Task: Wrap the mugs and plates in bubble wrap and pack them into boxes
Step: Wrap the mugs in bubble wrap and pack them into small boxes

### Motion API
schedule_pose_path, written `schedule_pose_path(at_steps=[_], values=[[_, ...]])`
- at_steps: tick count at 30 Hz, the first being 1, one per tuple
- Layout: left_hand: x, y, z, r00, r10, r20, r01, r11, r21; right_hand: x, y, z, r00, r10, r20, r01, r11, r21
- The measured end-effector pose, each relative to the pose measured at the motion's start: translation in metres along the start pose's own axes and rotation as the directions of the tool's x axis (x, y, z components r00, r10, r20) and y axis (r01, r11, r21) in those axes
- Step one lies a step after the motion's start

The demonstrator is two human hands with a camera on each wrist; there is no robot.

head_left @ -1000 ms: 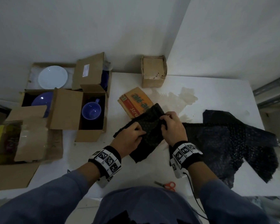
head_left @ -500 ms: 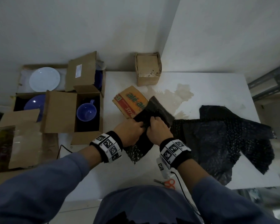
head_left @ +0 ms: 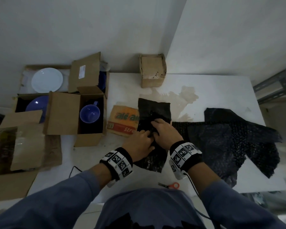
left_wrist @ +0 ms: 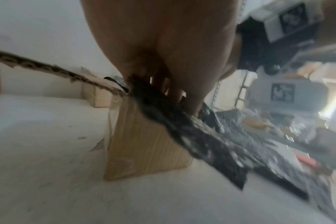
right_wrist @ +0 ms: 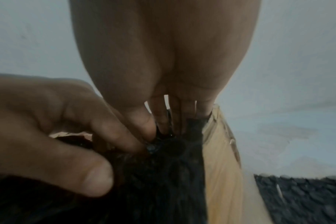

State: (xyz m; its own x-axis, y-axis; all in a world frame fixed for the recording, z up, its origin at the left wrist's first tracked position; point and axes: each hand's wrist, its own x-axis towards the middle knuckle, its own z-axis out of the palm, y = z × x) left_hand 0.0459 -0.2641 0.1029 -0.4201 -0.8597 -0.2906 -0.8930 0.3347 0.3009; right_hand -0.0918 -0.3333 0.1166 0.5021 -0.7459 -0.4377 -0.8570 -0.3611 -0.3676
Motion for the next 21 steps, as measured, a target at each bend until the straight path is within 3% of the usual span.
schedule_pose_path(at_steps=[3, 5, 9, 12, 21], values=[[0.000, -0.005, -0.013, 0.986, -0.084, -0.146, 0.041, 0.960, -0.276, -0.006, 0.006, -0.003, 0.996, -0.044, -0.076, 0.035, 0.993, -0.110], [0.004, -0.018, -0.020, 0.966, -0.084, -0.243, 0.027, 0.973, -0.231, -0.012, 0.006, -0.005, 0.992, -0.020, -0.123, -0.008, 0.975, -0.224], [0.015, -0.028, -0.027, 0.993, -0.086, -0.076, 0.089, 0.995, 0.040, -0.017, 0.001, -0.001, 0.993, 0.061, -0.105, -0.092, 0.944, -0.317], [0.021, -0.025, -0.023, 0.992, -0.122, -0.043, 0.129, 0.972, 0.196, -0.013, -0.003, -0.001, 0.991, 0.106, -0.082, -0.128, 0.933, -0.336], [0.030, -0.023, -0.017, 0.983, -0.182, 0.032, 0.168, 0.949, 0.266, -0.004, 0.000, 0.000, 0.976, 0.214, 0.039, -0.200, 0.953, -0.228]])
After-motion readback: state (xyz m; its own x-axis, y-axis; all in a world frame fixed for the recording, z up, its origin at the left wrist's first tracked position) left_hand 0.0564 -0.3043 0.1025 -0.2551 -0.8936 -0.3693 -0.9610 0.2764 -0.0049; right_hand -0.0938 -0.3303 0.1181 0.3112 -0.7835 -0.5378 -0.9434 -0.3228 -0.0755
